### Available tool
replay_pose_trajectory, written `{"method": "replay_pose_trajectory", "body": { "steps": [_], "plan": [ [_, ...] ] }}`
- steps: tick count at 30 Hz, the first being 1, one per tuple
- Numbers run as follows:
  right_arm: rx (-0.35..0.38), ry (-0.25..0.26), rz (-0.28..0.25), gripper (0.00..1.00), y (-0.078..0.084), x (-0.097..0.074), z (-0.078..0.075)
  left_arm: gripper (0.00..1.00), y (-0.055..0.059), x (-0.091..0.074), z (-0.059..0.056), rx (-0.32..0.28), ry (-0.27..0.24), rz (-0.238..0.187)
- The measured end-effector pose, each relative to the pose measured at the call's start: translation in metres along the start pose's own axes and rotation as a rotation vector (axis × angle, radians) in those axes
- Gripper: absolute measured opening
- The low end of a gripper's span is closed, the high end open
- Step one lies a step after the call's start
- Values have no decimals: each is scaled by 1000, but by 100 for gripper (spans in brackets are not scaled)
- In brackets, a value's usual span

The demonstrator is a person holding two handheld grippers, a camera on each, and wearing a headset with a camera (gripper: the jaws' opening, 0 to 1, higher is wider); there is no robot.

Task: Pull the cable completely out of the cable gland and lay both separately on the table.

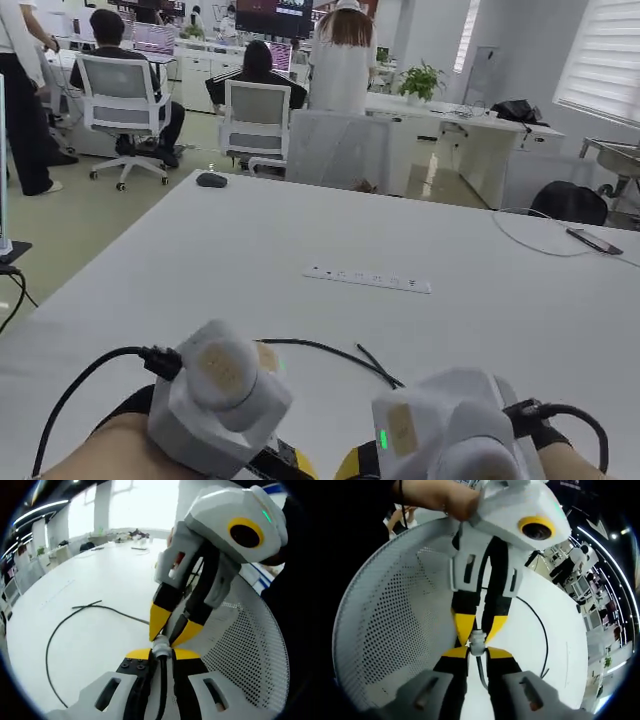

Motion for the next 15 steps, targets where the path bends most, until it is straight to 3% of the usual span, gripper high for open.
{"method": "replay_pose_trajectory", "body": {
  "steps": [2,5,8,11,13,15],
  "plan": [
    [-2,17,-7,13,1,2,0,16,1,1,-1,48,-8,8],
    [108,51,-3,14,9,2,1,16,3,4,-3,118,-29,31],
    [149,130,13,18,20,0,-4,16,6,3,-4,222,-65,58],
    [170,176,13,16,24,1,-5,16,7,4,-7,291,-77,51],
    [178,170,1,14,22,4,-3,16,6,2,-5,358,-94,73],
    [171,165,-8,8,20,6,-1,16,4,3,-5,362,-104,68]
  ]
}}
Point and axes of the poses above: the centre of the closed fingertips' face, and the gripper's own axes: x roughly forward along the fingers, z roughly to its left, y roughly out of its underside, the point moved 2 cm from there along -x, roughly backward along the fingers, and after that the axes turned 10 degrees about -z, right-handed, at the moved point
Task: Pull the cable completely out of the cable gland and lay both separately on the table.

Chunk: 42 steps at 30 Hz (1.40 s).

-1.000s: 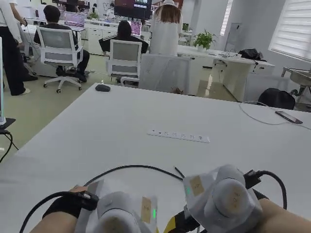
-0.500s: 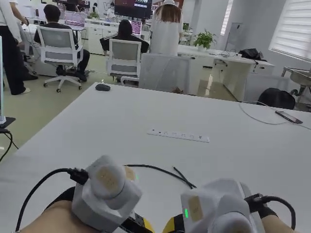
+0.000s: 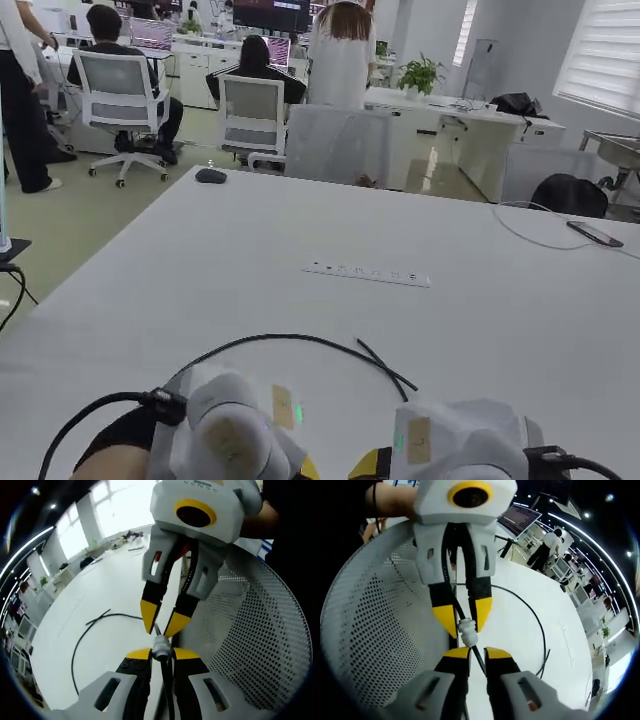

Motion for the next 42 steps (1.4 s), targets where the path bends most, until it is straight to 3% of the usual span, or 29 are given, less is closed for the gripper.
{"method": "replay_pose_trajectory", "body": {
  "steps": [4,7,9,17,26,29,30,33,36,37,39,42],
  "plan": [
    [-24,0,8,6,1,2,0,16,1,0,1,2,-1,-2],
    [-45,28,67,6,11,-2,-7,16,3,-2,3,-1,-14,3],
    [-39,33,75,6,16,-5,-9,16,5,-4,4,15,-21,2],
    [23,61,171,5,52,-25,-23,16,5,-5,5,4,-34,5],
    [90,88,226,6,84,-43,-35,16,5,-5,7,1,-44,4],
    [128,56,263,6,91,-41,-28,16,6,-5,7,2,-45,6],
    [128,57,268,8,89,-39,-27,16,6,-5,8,10,-50,12],
    [122,58,245,25,73,-33,-24,16,7,-6,7,15,-50,15],
    [87,62,191,22,49,-23,-22,16,7,-5,6,21,-45,17],
    [76,45,139,23,35,-15,-18,16,7,-5,6,24,-43,19],
    [36,30,126,22,23,-6,-11,16,8,-4,5,32,-41,24],
    [2,1,44,21,3,6,0,16,8,-4,5,44,-42,30]
  ]
}}
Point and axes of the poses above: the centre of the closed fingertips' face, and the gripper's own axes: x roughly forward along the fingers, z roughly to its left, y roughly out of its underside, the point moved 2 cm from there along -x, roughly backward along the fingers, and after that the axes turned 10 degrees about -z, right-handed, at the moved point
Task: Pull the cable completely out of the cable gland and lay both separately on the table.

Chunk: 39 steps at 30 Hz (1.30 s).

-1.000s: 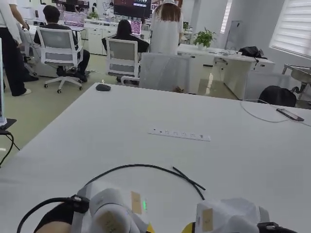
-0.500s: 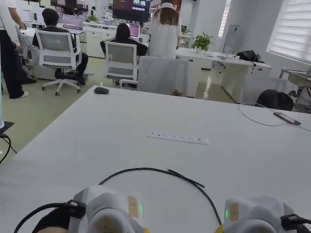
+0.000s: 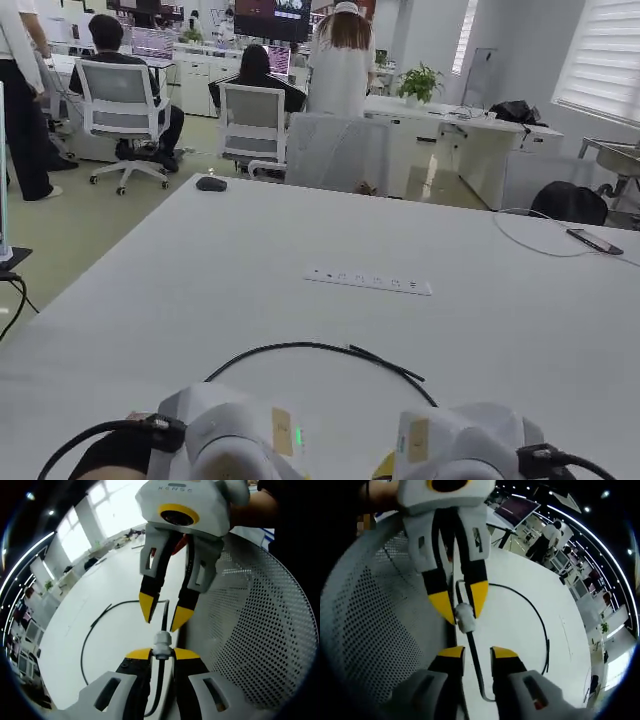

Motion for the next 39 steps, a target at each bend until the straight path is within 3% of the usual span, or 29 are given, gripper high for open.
{"method": "replay_pose_trajectory", "body": {
  "steps": [1,6,14,20,25,31,35,37,39],
  "plan": [
    [-21,-8,-13,20,-4,2,4,16,0,0,0,-1,3,0],
    [-81,-17,29,4,3,4,5,16,-1,1,-3,4,15,-2],
    [-30,-21,38,4,13,-4,2,16,1,0,-2,4,4,9],
    [-9,-17,86,4,34,-16,-5,16,2,-1,0,3,-8,13],
    [24,-25,160,4,60,-27,-9,16,3,-1,1,0,-10,15],
    [54,-15,238,4,86,-36,-15,16,3,-1,2,-4,-14,19],
    [56,-26,320,6,104,-42,-17,16,3,-1,2,-7,-16,17],
    [66,-22,316,12,102,-41,-15,16,4,-1,1,2,-14,24],
    [103,-20,276,23,91,-36,-11,16,5,0,1,7,-12,31]
  ]
}}
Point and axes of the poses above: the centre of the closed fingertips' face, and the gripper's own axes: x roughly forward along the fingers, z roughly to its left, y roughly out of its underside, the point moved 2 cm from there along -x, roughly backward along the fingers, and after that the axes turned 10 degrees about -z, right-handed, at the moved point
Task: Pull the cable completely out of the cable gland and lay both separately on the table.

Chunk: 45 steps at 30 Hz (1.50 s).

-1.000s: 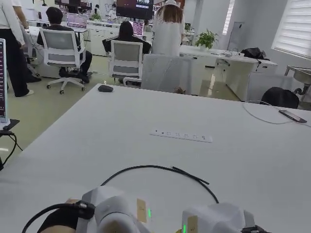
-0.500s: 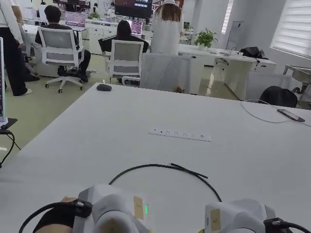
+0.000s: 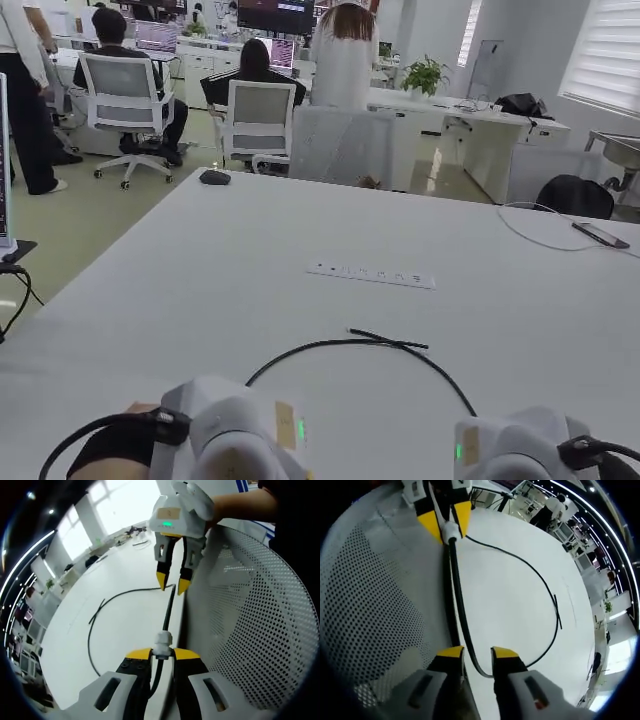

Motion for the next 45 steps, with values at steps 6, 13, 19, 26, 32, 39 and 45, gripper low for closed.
{"method": "replay_pose_trajectory", "body": {
  "steps": [6,13,19,26,32,39,45],
  "plan": [
    [-86,44,-89,23,-46,5,11,16,-1,0,0,13,1,-2],
    [-75,43,-240,16,-94,10,23,16,-1,1,-2,31,8,3],
    [-123,27,-231,4,-95,17,26,16,-2,1,-3,39,13,0],
    [-79,30,-218,4,-86,15,23,16,1,0,0,41,-1,15],
    [-79,26,-145,4,-59,7,17,16,2,0,1,33,-4,19],
    [-113,67,-31,4,-24,0,0,16,2,-1,3,27,-15,20],
    [-77,59,44,4,-1,-1,-5,16,3,-1,3,32,-16,26]
  ]
}}
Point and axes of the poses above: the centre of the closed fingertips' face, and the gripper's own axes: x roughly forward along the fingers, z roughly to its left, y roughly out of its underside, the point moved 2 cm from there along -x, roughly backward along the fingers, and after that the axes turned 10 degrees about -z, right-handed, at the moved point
